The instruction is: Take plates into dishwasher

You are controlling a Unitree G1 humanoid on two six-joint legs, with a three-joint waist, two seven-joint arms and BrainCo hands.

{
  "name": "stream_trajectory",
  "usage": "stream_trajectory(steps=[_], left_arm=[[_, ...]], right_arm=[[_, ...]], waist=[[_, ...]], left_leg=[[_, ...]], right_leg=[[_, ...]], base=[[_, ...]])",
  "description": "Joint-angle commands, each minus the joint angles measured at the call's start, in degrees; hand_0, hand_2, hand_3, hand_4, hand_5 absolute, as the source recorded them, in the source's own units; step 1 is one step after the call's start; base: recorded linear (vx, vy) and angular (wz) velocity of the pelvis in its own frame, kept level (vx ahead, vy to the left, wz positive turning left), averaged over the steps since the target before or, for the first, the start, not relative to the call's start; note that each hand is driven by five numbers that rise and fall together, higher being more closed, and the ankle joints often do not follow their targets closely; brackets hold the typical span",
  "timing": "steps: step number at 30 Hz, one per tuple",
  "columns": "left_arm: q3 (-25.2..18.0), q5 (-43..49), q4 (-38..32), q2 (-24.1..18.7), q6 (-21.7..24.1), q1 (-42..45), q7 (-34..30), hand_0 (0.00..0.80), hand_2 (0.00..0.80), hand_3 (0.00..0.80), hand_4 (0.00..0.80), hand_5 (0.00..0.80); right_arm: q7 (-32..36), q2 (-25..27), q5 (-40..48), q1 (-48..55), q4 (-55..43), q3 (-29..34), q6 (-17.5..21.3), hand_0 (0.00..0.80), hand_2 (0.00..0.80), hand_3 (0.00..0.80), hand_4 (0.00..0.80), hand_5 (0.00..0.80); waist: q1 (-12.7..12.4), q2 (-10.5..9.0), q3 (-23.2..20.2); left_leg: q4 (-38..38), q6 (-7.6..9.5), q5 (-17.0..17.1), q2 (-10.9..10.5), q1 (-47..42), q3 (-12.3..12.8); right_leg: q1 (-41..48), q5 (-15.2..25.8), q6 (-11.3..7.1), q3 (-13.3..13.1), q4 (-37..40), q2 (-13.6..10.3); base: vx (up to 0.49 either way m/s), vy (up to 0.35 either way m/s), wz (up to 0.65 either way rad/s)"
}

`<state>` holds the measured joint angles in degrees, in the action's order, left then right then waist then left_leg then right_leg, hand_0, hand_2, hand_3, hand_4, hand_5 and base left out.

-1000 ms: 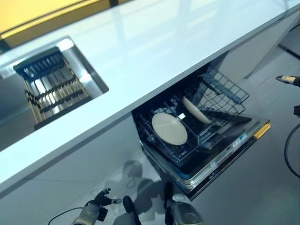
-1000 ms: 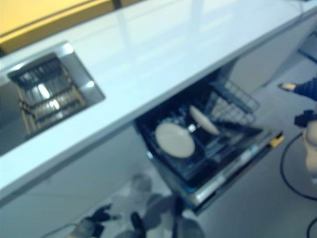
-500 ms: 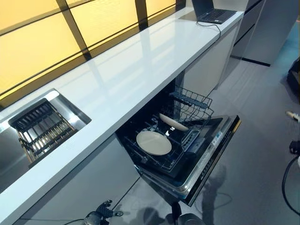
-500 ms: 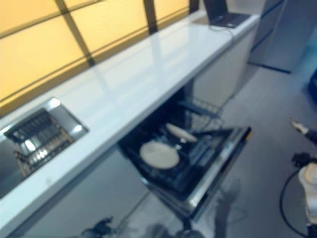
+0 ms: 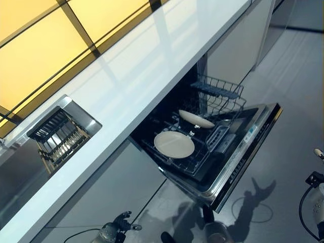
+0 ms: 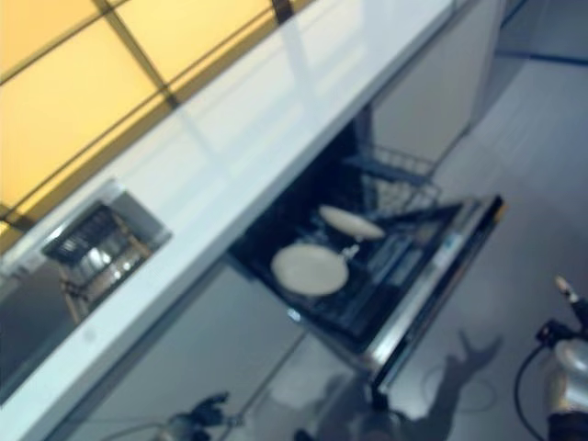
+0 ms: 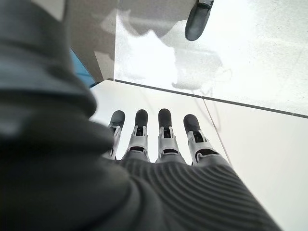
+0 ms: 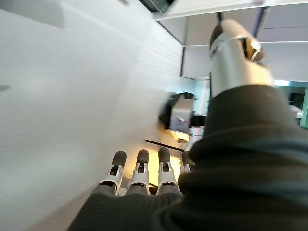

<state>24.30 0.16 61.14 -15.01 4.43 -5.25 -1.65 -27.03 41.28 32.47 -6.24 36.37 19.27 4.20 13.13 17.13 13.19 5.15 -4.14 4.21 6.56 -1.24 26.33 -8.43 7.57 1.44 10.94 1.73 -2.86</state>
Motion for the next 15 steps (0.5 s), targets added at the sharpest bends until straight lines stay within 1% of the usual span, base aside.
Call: stream_trajectory(steps=[1, 3, 7, 9, 11, 15], left_arm=[[-0.15, -4.23, -1.6, -2.14, 0.64, -3.95, 0.2, 0.0, 0.0, 0.0, 0.0, 0.0], [-0.02, -5.04, -2.32, -2.21, 0.27, -4.51, 0.36, 0.0, 0.0, 0.0, 0.0, 0.0], [0.27, -6.18, -3.0, -2.13, 0.23, -5.33, 0.9, 0.0, 0.0, 0.0, 0.0, 0.0], [0.1, -6.91, -3.59, -2.41, -0.11, -5.79, 1.46, 0.0, 0.0, 0.0, 0.0, 0.0], [-0.37, -7.42, -3.66, -2.91, 0.19, -6.02, 1.81, 0.0, 0.0, 0.0, 0.0, 0.0], [-2.15, -8.6, -4.24, -3.61, 0.09, -6.27, 2.73, 0.0, 0.0, 0.0, 0.0, 0.0]], right_arm=[[0.77, -0.07, 4.64, -5.82, 3.53, -1.66, 6.42, 0.0, 0.0, 0.0, 0.0, 0.0], [3.03, -0.86, 8.13, -6.43, 5.07, -2.4, 7.53, 0.0, 0.0, 0.0, 0.0, 0.0], [6.78, -2.27, 10.15, -7.65, 7.53, -3.8, 9.59, 0.0, 0.0, 0.0, 0.0, 0.0], [8.57, -3.22, 11.65, -8.54, 8.13, -5.23, 11.22, 0.0, 0.0, 0.0, 0.0, 0.0], [10.25, -3.97, 12.11, -9.21, 8.45, -6.31, 12.26, 0.0, 0.0, 0.0, 0.0, 0.0], [16.58, -6.18, 16.59, -10.28, 6.99, -9.2, 14.82, 0.0, 0.0, 0.0, 0.0, 0.0]], waist=[[-0.83, -4.63, 3.61], [-1.12, -4.11, 4.68], [-1.69, -3.37, 6.4], [-2.08, -3.13, 7.48], [-2.38, -3.1, 8.37], [-2.99, -3.64, 9.99]], left_leg=[[-2.01, 1.72, -5.81, -1.9, -1.02, -2.84], [-2.38, 1.47, -5.31, -1.76, -0.02, -3.32], [-3.14, 1.34, -4.68, -1.76, 1.48, -4.15], [-3.8, 1.29, -4.43, -1.9, 2.56, -4.8], [-4.74, 1.2, -4.21, -1.96, 3.65, -5.29], [-7.48, 1.0, -3.57, -1.77, 5.82, -5.99]], right_leg=[[2.75, -16.89, -0.86, 2.43, -9.77, -3.37], [1.37, -17.79, -0.4, 3.21, -11.73, -3.91], [-0.95, -19.64, 0.51, 4.54, -15.46, -4.97], [-2.69, -20.89, 1.09, 4.96, -18.14, -5.52], [-4.33, -21.95, 1.66, 5.2, -20.7, -5.91], [-7.13, -24.01, 2.81, 5.77, -25.81, -6.68]], base=[[-0.045, -0.075, 0.17], [-0.051, -0.096, 0.16], [-0.041, -0.088, 0.13], [-0.051, -0.113, 0.19], [-0.065, -0.122, 0.18], [-0.064, -0.139, 0.07]])
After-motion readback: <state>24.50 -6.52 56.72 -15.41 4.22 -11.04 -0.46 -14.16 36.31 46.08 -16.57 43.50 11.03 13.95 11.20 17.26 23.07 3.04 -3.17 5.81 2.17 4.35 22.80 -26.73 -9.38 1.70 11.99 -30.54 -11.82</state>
